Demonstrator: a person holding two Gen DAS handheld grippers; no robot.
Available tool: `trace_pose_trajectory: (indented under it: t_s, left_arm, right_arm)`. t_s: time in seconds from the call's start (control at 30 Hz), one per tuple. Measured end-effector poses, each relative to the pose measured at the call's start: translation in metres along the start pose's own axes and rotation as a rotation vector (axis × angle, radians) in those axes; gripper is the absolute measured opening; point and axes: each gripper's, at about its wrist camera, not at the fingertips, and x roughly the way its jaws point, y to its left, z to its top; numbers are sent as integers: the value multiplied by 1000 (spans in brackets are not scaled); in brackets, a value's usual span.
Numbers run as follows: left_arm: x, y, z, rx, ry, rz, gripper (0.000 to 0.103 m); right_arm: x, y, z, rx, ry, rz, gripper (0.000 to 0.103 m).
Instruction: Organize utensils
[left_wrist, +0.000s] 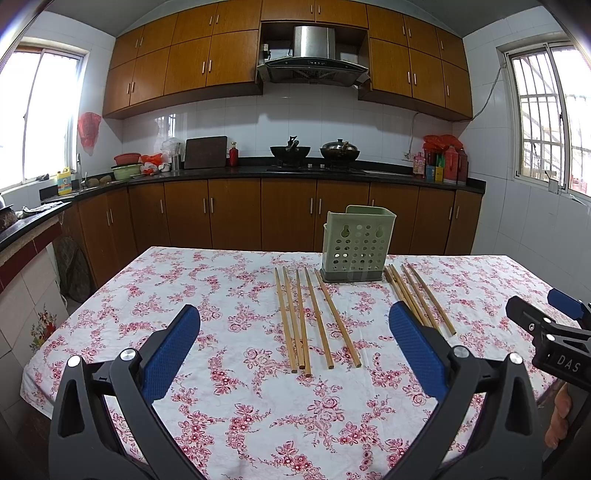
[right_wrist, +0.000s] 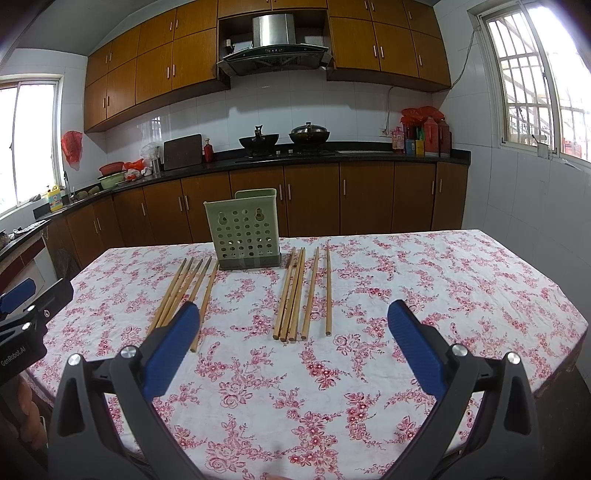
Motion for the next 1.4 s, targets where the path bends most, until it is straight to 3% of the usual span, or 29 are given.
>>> trace_pose_trajectory:
  t_s: [0.87, 0.93, 1.2, 1.27, 1.4]
  left_arm:
    - [2, 1, -6, -10, 27, 8, 101]
    - [7, 1, -11, -16, 43, 15, 101]
    - [61, 25, -20, -44, 273, 119, 101]
    - [73, 32, -20, -53, 322, 124, 101]
    - [91, 42, -17, -69, 382, 122, 101]
  right_arm:
    - [8, 0, -3, 4, 21, 0, 99]
    - [18, -1, -5, 16, 58, -3, 99]
    - [83, -29, -1, 69, 283, -82, 99]
    - [104, -38, 4, 93, 338, -95, 93]
    - [146, -55, 11, 144, 429, -85, 67]
